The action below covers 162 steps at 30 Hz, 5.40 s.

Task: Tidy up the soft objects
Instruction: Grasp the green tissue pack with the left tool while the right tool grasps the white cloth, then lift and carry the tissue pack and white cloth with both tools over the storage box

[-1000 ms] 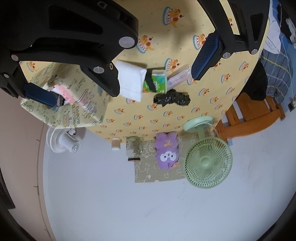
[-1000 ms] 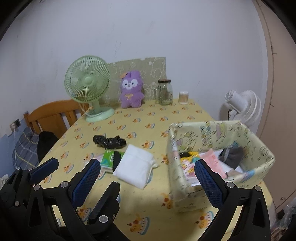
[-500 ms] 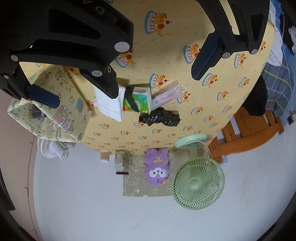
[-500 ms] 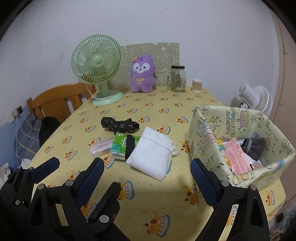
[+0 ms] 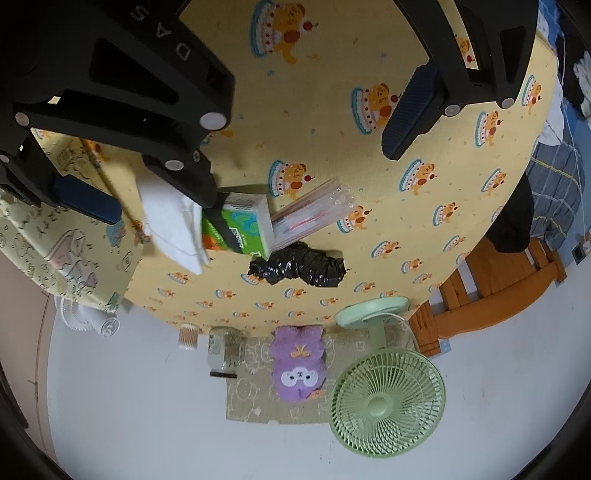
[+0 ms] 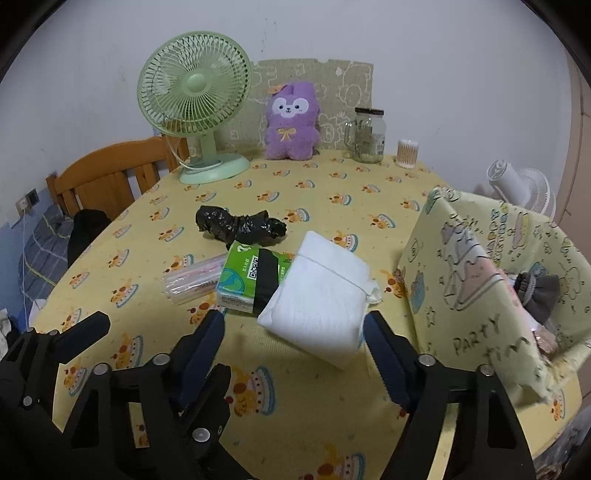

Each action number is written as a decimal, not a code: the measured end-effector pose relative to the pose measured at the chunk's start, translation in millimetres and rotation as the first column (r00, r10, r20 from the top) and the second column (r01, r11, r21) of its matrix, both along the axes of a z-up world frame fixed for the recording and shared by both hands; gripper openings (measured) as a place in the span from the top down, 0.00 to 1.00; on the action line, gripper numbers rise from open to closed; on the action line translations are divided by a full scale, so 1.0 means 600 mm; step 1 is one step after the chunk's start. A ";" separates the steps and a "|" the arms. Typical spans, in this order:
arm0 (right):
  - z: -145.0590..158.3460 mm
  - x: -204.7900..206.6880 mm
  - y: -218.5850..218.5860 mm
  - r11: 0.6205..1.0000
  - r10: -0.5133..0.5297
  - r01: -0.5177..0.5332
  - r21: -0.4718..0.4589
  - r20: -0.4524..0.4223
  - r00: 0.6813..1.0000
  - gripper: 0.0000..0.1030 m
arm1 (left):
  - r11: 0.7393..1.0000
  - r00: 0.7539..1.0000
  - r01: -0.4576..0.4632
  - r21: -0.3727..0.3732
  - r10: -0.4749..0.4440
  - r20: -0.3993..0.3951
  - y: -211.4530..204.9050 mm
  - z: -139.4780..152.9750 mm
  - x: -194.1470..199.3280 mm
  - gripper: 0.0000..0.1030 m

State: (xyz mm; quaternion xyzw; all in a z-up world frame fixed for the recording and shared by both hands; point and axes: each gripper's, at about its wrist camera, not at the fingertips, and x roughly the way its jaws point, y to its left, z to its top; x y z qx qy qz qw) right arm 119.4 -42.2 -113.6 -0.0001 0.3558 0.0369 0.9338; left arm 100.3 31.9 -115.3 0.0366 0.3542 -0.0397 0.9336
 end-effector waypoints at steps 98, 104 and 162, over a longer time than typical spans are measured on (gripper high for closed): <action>-0.032 0.074 -0.020 0.984 0.117 -0.103 0.146 -0.093 0.989 0.82 | 1.000 0.989 -0.022 -0.017 0.019 -0.144 -0.010 -0.033 0.083 0.40; -0.027 0.060 -0.022 0.983 0.111 -0.095 0.156 -0.097 0.989 0.82 | 1.000 0.991 -0.023 -0.014 0.021 -0.131 -0.012 -0.024 0.069 0.43; 0.168 -0.014 -0.096 0.986 0.087 -0.106 0.129 0.144 0.986 0.83 | 0.999 0.993 -0.042 -0.012 0.044 0.114 -0.082 0.162 0.002 0.44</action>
